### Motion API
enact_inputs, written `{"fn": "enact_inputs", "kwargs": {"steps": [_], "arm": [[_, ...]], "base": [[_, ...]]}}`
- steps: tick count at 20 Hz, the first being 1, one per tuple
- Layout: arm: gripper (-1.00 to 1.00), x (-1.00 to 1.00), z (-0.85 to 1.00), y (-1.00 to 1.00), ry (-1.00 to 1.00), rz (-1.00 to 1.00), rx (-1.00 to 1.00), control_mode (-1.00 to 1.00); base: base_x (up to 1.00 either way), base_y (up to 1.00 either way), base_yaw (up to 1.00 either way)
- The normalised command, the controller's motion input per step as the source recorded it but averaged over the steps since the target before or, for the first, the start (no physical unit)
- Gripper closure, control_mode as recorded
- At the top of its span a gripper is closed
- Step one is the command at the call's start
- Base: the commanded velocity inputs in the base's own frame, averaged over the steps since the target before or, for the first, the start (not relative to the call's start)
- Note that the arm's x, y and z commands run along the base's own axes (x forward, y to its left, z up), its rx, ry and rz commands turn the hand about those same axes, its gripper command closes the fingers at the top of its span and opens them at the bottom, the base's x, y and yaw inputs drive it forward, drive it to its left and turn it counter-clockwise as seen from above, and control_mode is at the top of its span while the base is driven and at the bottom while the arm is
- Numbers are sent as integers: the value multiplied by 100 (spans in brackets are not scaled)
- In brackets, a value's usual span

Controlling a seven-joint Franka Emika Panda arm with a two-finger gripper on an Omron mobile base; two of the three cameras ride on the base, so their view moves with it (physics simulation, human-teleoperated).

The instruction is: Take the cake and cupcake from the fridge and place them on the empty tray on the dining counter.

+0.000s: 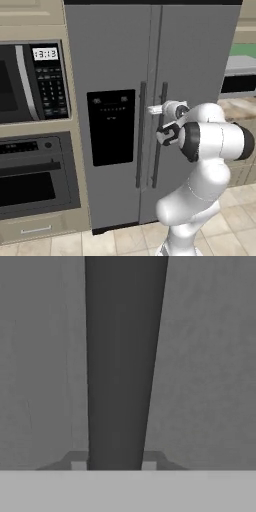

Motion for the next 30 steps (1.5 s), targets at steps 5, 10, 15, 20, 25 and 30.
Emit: {"fn": "enact_inputs", "kwargs": {"steps": [5,10,15,20,25,30], "arm": [[100,-99,1,-27,24,-22,0,-100],[100,-100,0,-52,24,-19,0,-100],[100,-100,-1,-85,4,-11,0,-100],[100,-100,0,-100,3,-4,6,-100],[100,-100,0,-97,5,-2,6,-100],[-100,-98,0,-74,-3,0,2,-100]], "base": [[0,0,0],[0,0,0],[0,0,0],[0,0,0],[0,0,0],[0,0,0]]}}
